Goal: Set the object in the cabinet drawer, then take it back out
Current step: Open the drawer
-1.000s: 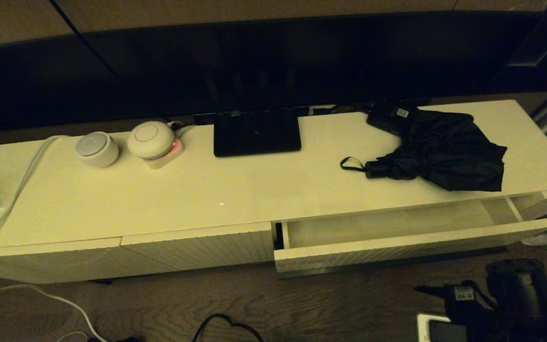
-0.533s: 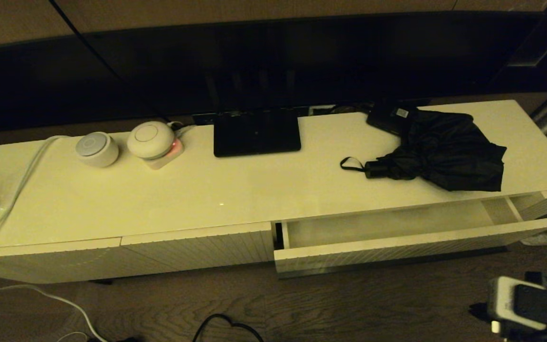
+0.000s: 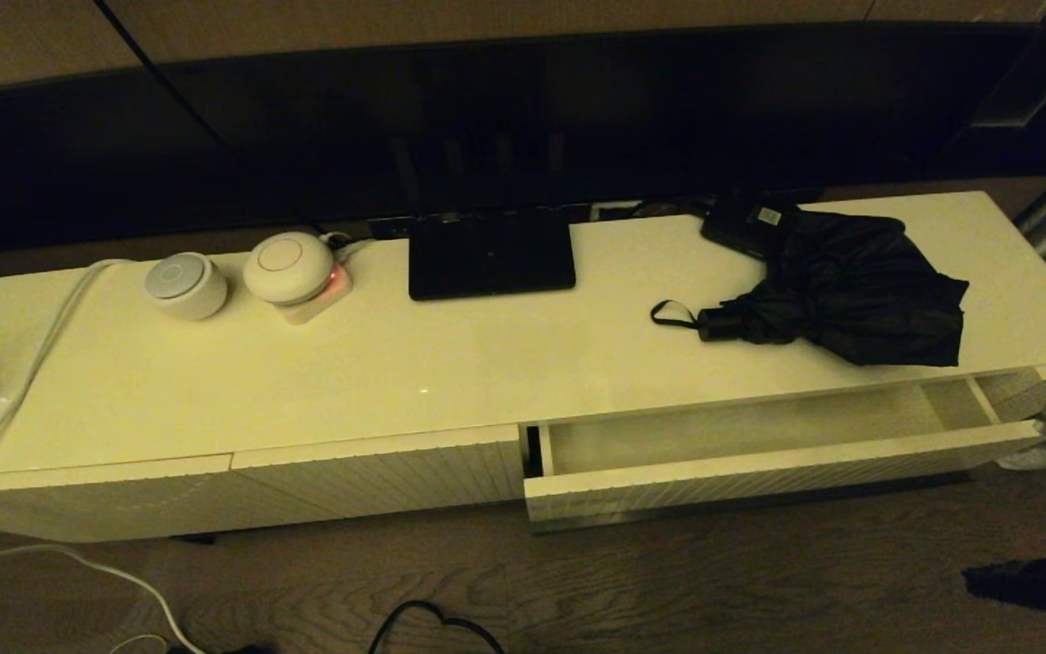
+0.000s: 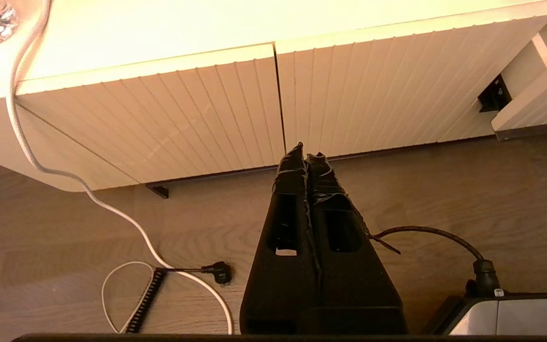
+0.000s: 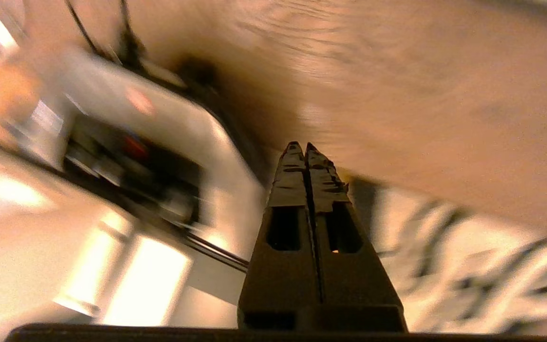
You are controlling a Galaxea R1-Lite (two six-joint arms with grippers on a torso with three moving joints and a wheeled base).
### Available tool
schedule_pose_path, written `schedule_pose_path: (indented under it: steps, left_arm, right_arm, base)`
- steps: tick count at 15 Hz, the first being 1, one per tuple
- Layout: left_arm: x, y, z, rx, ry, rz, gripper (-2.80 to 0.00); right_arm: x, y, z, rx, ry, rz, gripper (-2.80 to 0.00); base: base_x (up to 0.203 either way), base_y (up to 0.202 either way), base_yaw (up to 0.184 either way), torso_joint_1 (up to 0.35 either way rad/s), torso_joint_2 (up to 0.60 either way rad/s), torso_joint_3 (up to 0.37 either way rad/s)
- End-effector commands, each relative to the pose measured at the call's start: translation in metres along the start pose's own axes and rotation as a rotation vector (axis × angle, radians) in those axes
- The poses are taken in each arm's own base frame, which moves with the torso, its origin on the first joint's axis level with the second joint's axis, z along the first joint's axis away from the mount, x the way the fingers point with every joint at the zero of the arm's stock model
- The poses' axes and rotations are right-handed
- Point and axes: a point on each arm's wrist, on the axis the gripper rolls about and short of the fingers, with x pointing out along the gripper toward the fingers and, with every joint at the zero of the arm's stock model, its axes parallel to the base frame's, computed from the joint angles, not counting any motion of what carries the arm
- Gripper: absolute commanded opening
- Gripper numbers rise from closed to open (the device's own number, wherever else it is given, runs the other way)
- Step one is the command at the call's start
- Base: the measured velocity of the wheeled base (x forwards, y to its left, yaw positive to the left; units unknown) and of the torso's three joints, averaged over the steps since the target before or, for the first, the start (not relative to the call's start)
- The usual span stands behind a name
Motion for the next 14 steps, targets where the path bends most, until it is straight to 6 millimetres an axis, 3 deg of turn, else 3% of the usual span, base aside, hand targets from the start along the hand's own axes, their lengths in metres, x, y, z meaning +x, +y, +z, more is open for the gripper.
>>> schedule_pose_path:
  steps: [1, 7, 14]
  left_arm:
    - [0.000, 0.000, -0.001, -0.001, 0.003, 0.000, -2.80]
    - [0.000, 0.000, -0.001, 0.000, 0.003, 0.000, -2.80]
    - [0.000, 0.000, -0.001, 0.001, 0.003, 0.000, -2.80]
  right_arm:
    - [0.032, 0.001, 0.028, 0.209, 0.054, 0.003, -2.80]
    - [0.085, -0.005, 0.063, 0.299, -0.065, -0.006, -2.80]
    - [0.118, -0.011, 0.061, 0.237, -0.031, -0.169, -2.80]
  base:
    - [0.000, 0.000, 0.000, 0.000, 0.00, 0.000]
    - [0.000, 0.000, 0.000, 0.000, 0.00, 0.000]
    - [0.000, 0.000, 0.000, 0.000, 0.00, 0.000]
